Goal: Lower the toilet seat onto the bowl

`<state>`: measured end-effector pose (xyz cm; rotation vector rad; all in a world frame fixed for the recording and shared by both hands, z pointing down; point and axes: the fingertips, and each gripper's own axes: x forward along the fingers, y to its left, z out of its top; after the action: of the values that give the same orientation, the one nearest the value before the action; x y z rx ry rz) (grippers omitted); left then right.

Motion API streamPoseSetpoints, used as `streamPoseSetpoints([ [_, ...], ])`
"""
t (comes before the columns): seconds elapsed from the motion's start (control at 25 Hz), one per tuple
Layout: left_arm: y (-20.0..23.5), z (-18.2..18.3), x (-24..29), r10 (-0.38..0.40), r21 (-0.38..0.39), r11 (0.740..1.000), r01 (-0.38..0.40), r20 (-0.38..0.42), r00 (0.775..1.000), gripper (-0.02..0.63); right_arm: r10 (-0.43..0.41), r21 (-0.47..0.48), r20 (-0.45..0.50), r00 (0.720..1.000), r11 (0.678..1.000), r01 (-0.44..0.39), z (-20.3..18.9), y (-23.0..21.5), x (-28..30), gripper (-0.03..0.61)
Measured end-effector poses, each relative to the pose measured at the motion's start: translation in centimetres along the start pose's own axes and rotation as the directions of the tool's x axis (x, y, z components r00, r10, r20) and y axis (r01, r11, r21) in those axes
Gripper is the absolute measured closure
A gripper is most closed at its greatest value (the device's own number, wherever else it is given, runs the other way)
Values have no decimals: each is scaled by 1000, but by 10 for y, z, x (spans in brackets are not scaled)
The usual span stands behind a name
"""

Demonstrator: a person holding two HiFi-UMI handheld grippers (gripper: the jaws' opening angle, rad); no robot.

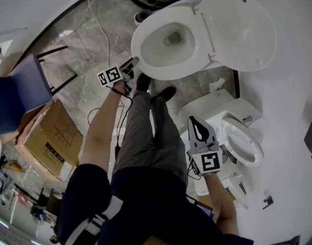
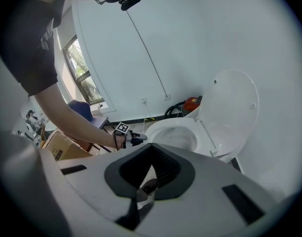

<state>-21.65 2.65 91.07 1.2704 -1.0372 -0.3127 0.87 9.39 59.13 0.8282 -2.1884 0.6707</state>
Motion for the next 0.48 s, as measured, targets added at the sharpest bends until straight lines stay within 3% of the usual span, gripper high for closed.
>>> streamPoseSetpoints([
  [0.48, 22, 0, 9, 17, -5, 1000, -17, -7, 1000, 488, 15, 21, -33, 999, 1000, -14, -13, 4, 12, 560],
])
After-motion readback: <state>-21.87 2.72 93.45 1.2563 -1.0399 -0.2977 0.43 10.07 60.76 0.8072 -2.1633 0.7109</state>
